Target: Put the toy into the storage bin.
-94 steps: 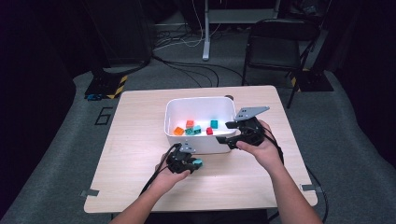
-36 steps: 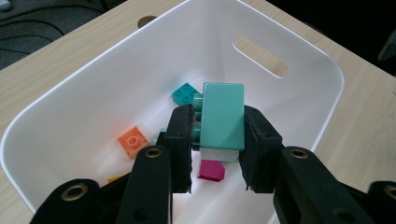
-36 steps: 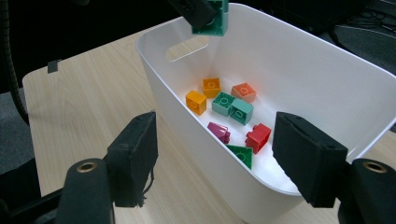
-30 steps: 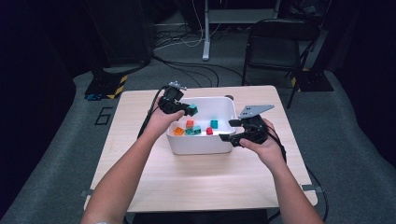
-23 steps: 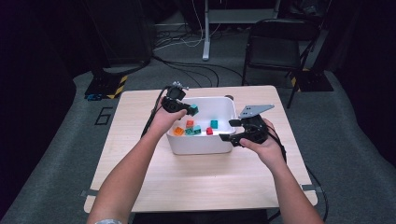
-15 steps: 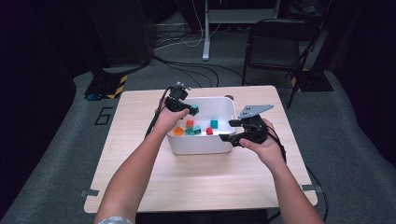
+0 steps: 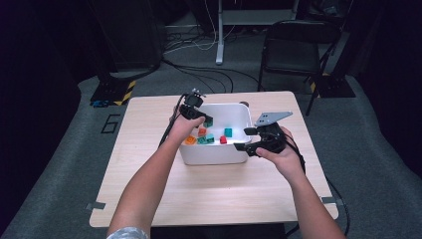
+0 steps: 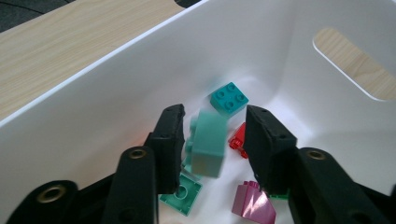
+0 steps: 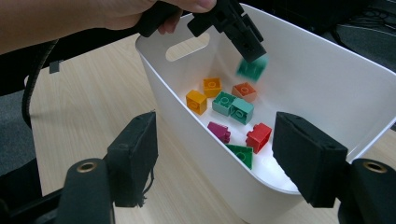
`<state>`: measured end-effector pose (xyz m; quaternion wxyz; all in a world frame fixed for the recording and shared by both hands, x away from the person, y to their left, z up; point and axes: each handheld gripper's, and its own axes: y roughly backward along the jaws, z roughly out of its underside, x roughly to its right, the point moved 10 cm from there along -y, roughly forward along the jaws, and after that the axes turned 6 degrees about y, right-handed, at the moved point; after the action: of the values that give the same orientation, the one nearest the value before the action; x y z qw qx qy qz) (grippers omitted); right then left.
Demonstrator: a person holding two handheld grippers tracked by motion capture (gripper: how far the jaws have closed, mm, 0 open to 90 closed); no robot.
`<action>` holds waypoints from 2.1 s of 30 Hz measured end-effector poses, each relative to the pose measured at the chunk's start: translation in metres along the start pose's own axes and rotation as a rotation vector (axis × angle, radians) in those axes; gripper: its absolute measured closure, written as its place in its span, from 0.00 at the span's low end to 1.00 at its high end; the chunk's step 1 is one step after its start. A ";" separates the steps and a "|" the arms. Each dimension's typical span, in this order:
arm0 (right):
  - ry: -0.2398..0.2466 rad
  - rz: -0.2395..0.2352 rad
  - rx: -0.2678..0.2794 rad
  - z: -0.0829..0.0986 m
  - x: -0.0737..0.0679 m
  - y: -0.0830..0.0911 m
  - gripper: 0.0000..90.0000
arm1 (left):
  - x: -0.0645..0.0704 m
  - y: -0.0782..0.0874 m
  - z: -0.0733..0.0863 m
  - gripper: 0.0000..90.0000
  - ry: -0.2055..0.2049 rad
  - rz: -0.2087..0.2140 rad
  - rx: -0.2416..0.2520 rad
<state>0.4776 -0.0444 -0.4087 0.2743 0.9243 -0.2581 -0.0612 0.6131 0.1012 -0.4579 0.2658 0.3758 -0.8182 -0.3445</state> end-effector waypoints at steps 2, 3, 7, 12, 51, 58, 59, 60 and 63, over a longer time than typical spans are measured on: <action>0.000 -0.003 -0.003 0.001 0.000 -0.001 0.34 | 0.001 0.003 0.001 0.63 -0.006 -0.001 -0.003; 0.001 -0.001 -0.004 0.001 0.000 -0.001 0.34 | 0.001 0.005 0.001 0.61 -0.008 -0.004 0.002; 0.005 -0.003 -0.015 0.003 -0.001 -0.004 0.34 | 0.000 0.017 -0.001 0.53 -0.013 -0.018 0.030; 0.009 0.004 -0.017 0.002 -0.002 -0.001 0.34 | -0.003 0.040 -0.004 0.46 -0.006 -0.013 0.073; -0.035 0.128 -0.077 0.028 0.007 0.035 0.34 | -0.049 0.181 0.084 0.38 -0.019 -0.044 0.275; -0.047 0.186 -0.115 0.050 0.008 0.039 0.34 | -0.057 0.176 0.111 0.37 0.014 -0.052 0.267; -0.052 0.189 -0.116 0.053 0.009 0.039 0.34 | -0.059 0.176 0.114 0.37 0.016 -0.059 0.273; -0.065 0.190 -0.118 0.057 0.009 0.040 0.34 | -0.060 0.174 0.118 0.36 0.022 -0.059 0.276; -0.094 0.205 -0.116 0.068 0.012 0.041 0.34 | -0.064 0.169 0.129 0.36 0.028 -0.068 0.276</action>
<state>0.4524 -0.1124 -0.4432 0.3198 0.8717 -0.3601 -0.0909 0.4870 0.2802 -0.4206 0.2110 0.4413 -0.8408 -0.2321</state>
